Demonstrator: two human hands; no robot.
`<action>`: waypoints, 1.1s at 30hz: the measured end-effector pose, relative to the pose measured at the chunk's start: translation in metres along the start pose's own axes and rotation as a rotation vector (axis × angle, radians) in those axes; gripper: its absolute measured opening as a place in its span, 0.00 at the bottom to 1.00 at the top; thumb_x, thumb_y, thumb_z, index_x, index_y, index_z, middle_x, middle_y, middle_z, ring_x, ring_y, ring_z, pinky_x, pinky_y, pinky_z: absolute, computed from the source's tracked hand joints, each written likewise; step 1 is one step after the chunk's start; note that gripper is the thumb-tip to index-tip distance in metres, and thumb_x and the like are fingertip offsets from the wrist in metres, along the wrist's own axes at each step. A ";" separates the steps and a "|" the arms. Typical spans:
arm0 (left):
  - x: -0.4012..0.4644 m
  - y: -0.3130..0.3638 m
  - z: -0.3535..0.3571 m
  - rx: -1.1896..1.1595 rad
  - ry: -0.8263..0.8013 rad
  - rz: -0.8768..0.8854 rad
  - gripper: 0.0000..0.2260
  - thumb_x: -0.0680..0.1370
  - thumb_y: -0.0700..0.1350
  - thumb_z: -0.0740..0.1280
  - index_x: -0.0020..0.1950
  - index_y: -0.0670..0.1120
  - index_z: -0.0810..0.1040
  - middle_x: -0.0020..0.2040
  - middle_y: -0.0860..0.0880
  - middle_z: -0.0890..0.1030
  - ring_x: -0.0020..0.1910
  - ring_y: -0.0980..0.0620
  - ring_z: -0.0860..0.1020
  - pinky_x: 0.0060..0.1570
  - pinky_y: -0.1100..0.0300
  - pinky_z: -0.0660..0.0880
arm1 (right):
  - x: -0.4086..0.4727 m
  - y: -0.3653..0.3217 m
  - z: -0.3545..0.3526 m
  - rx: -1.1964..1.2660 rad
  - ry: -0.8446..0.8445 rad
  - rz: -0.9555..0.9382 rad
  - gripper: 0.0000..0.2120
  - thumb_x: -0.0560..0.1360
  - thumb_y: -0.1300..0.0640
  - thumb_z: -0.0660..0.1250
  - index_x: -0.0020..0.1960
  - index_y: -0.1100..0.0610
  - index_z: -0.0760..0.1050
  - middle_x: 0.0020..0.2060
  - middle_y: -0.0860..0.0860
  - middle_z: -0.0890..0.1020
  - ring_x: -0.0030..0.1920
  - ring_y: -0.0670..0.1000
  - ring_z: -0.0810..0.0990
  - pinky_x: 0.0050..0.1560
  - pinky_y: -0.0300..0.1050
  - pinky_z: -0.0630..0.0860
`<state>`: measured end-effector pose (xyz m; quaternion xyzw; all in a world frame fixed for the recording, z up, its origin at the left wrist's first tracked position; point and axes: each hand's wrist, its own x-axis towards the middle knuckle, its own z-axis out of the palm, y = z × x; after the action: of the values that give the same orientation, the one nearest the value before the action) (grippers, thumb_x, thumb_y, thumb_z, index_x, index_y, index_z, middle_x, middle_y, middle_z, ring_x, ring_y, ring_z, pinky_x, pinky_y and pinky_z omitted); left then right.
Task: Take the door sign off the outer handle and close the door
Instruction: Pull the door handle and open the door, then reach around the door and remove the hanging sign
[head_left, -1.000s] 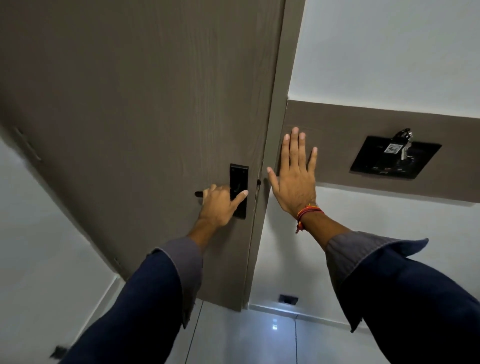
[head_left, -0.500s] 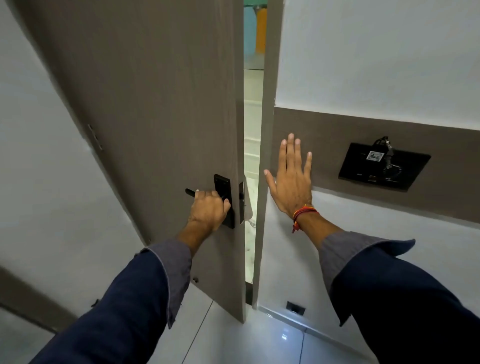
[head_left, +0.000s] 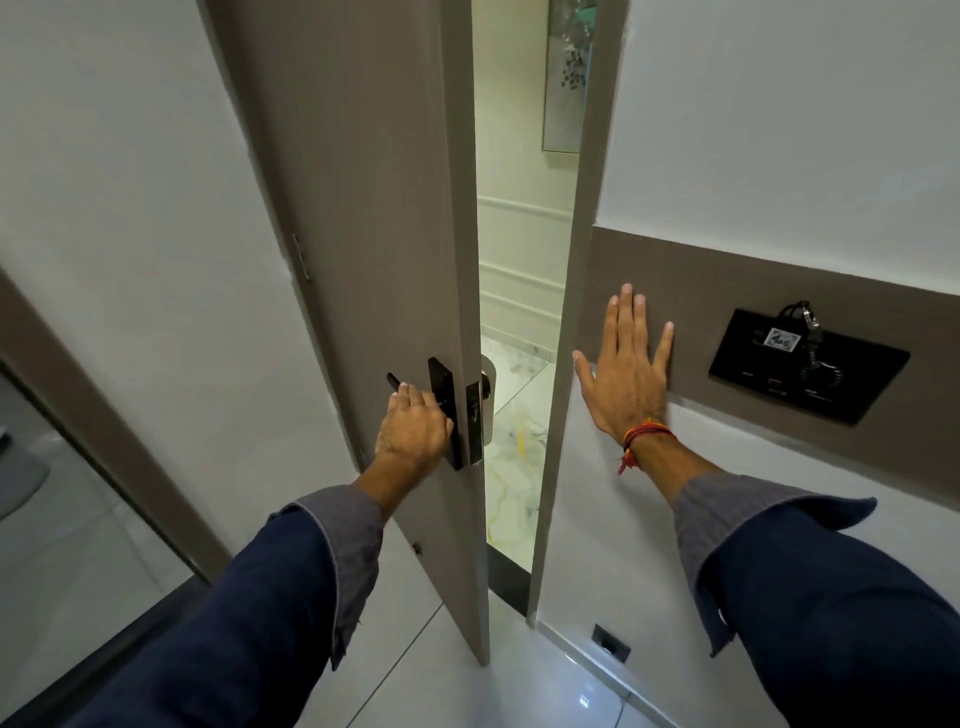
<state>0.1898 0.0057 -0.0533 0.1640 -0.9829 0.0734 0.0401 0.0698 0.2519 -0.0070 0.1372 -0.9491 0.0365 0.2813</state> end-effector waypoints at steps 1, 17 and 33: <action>-0.004 -0.004 0.002 -0.006 0.002 -0.010 0.28 0.85 0.52 0.51 0.77 0.32 0.61 0.77 0.31 0.64 0.78 0.35 0.61 0.78 0.44 0.58 | 0.000 0.001 -0.001 0.007 0.000 -0.006 0.41 0.84 0.39 0.55 0.85 0.62 0.45 0.86 0.58 0.46 0.86 0.57 0.48 0.83 0.68 0.50; -0.054 -0.061 0.001 -0.070 0.014 -0.056 0.28 0.85 0.53 0.49 0.79 0.35 0.60 0.78 0.33 0.63 0.79 0.38 0.60 0.79 0.48 0.57 | 0.009 -0.028 0.005 0.117 -0.060 -0.044 0.39 0.84 0.39 0.54 0.85 0.63 0.50 0.85 0.60 0.50 0.86 0.61 0.50 0.81 0.71 0.52; -0.068 -0.097 0.014 -0.082 -0.008 -0.079 0.30 0.85 0.56 0.45 0.82 0.39 0.51 0.82 0.38 0.54 0.82 0.42 0.52 0.80 0.48 0.53 | 0.010 -0.197 0.030 0.389 -0.470 -0.482 0.10 0.82 0.61 0.61 0.56 0.62 0.80 0.54 0.60 0.84 0.59 0.63 0.80 0.56 0.56 0.76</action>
<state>0.2848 -0.0655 -0.0612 0.2010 -0.9781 0.0306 0.0456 0.1017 0.0564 -0.0280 0.4115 -0.9036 0.1162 0.0256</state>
